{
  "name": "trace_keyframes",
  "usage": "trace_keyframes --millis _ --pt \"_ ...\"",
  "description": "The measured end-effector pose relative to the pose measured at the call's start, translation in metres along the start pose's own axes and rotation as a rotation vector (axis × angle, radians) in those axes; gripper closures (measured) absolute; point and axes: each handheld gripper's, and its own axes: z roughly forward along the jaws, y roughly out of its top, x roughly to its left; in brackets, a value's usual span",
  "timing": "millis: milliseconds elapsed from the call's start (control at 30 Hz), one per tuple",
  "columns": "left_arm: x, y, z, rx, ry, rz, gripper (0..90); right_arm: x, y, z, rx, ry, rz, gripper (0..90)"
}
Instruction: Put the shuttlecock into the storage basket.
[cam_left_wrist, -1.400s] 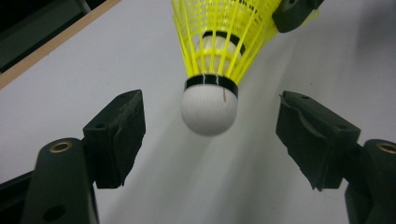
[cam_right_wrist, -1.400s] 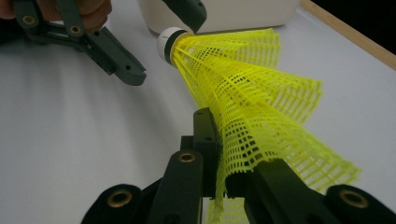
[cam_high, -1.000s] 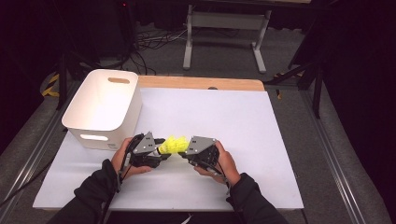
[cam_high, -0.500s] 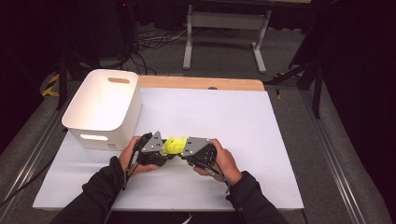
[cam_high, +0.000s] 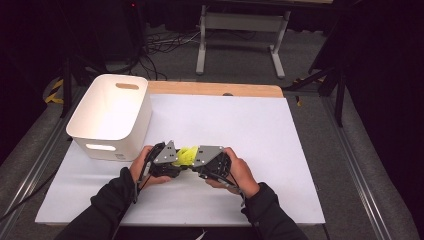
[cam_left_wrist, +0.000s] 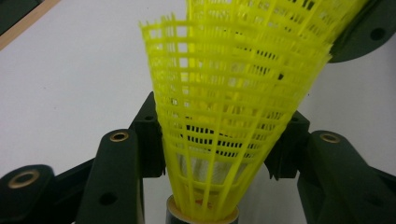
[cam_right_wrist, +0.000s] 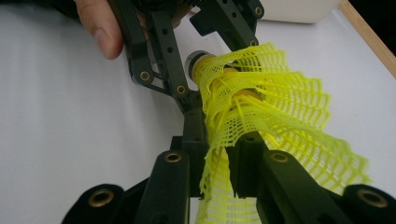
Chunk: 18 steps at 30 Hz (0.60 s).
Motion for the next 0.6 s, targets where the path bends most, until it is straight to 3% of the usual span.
trace_keyframes --millis 333,600 --pt "-0.004 -0.005 -0.004 -0.068 0.021 -0.011 52.5 -0.001 0.000 -0.004 -0.061 0.039 0.040 70.2" --pt "-0.002 -0.006 -0.010 -0.141 0.033 -0.044 53.5 0.000 0.002 -0.011 -0.107 0.039 0.065 58.7"
